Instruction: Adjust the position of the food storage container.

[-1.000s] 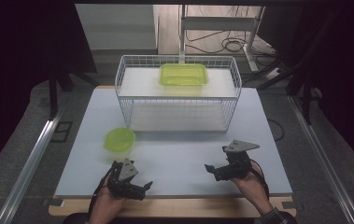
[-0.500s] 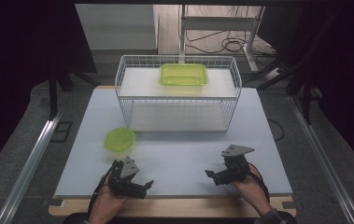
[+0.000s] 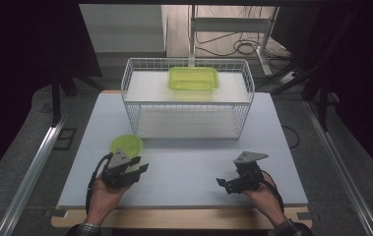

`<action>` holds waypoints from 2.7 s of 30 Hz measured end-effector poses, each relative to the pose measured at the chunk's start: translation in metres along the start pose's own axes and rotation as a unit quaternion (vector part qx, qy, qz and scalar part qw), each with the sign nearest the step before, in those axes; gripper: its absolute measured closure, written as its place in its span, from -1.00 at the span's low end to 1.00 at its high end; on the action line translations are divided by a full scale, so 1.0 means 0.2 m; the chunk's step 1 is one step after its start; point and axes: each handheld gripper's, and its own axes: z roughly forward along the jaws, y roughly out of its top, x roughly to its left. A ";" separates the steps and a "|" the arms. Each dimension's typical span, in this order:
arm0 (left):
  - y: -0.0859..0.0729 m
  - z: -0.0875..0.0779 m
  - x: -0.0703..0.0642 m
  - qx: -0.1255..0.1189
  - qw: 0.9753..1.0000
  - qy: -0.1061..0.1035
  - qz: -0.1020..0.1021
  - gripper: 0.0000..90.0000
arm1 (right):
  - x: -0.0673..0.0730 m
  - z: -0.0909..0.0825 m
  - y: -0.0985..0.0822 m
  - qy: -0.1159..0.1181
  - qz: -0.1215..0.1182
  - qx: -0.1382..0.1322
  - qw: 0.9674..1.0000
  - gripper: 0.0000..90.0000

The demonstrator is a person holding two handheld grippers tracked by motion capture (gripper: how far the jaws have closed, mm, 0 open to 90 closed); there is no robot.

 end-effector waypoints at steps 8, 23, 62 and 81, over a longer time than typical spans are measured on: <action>0.01 -0.02 0.20 -0.010 0.999 0.023 -0.038 1.00 | -0.01 0.03 -0.01 0.005 -0.006 0.012 1.000 -0.94; -0.04 -0.03 0.55 0.001 0.984 0.155 -0.085 1.00 | 0.00 0.05 -0.02 0.006 -0.013 0.019 1.000 -0.94; 0.08 0.29 0.19 0.036 0.997 0.060 -0.046 1.00 | 0.03 0.08 -0.03 0.013 -0.032 0.042 0.999 -0.93; 0.09 0.31 0.05 0.047 0.998 0.007 -0.036 1.00 | 0.03 0.07 -0.03 0.018 -0.034 0.041 0.998 -0.93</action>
